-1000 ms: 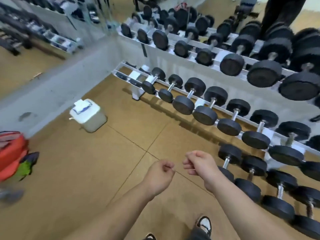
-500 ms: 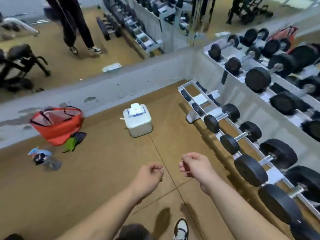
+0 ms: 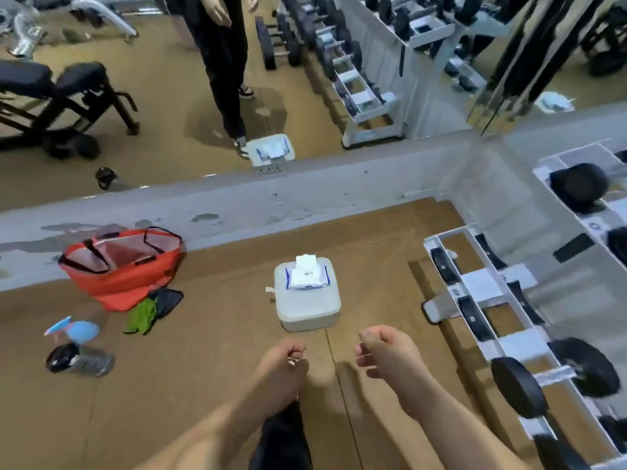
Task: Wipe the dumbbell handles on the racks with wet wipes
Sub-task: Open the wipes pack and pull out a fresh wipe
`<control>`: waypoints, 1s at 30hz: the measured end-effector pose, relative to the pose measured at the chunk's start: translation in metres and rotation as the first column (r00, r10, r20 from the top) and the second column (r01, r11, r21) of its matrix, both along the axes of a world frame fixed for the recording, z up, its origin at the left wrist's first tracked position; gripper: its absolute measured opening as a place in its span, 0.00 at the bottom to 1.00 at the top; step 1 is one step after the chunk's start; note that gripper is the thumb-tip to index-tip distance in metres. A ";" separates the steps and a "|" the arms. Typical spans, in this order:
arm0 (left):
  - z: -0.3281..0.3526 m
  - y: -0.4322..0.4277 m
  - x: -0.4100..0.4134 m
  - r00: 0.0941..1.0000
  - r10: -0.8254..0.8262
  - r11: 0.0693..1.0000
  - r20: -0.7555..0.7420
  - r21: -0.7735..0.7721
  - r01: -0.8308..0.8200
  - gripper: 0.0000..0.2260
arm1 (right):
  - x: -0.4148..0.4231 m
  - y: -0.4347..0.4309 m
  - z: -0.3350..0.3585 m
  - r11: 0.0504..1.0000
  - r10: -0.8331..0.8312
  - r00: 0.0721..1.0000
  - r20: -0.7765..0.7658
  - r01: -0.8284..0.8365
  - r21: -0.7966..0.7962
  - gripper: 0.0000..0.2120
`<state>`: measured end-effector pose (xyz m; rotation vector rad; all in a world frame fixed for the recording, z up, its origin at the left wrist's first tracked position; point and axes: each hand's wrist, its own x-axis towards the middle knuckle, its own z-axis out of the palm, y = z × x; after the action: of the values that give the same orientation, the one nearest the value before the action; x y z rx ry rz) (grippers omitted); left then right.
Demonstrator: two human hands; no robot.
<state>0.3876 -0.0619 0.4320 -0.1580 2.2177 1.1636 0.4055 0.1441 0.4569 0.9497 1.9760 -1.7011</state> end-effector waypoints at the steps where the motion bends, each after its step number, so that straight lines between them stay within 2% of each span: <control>1: -0.011 0.001 -0.032 1.000 -0.020 1.000 0.006 -0.019 0.020 0.04 | -0.029 0.000 -0.011 1.000 -0.013 1.000 0.022 0.012 0.016 0.09; 4: -0.055 0.011 -0.138 0.994 -0.114 0.993 -0.006 -0.046 0.113 0.12 | -0.124 0.000 -0.068 0.996 -0.003 1.000 0.031 0.000 0.084 0.06; 8: -0.133 0.020 -0.218 0.990 -0.136 0.982 0.033 -0.126 0.139 0.11 | -0.196 0.004 -0.145 0.986 0.064 0.995 0.082 -0.075 0.147 0.04; 12: -0.233 0.032 -0.279 0.976 -0.214 0.962 0.040 -0.163 0.218 0.18 | -0.266 0.026 -0.242 0.955 0.193 0.974 0.123 -0.215 0.205 0.15; 17: -0.359 0.042 -0.341 0.960 -0.267 0.932 -0.082 -0.276 0.235 0.16 | -0.345 0.030 -0.355 0.834 0.436 0.888 0.147 -0.460 0.304 0.22; 20: -0.418 0.046 -0.375 0.938 -0.320 0.917 -0.135 -0.294 0.270 0.15 | -0.378 0.018 -0.416 0.774 0.532 0.837 0.130 -0.542 0.327 0.26; 24: -0.473 0.045 -0.402 0.907 -0.404 0.878 -0.120 -0.331 0.347 0.19 | -0.397 -0.003 -0.470 0.706 0.614 0.774 0.156 -0.626 0.330 0.34; 30: -0.515 0.046 -0.414 0.857 -0.466 0.862 -0.220 -0.333 0.383 0.13 | -0.404 -0.004 -0.514 0.656 0.577 0.784 0.230 -0.613 0.441 0.35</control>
<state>-0.0264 -0.0162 -0.0828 0.4103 2.4948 0.6550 0.0015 0.1399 -0.0568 0.3826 2.3713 -0.7916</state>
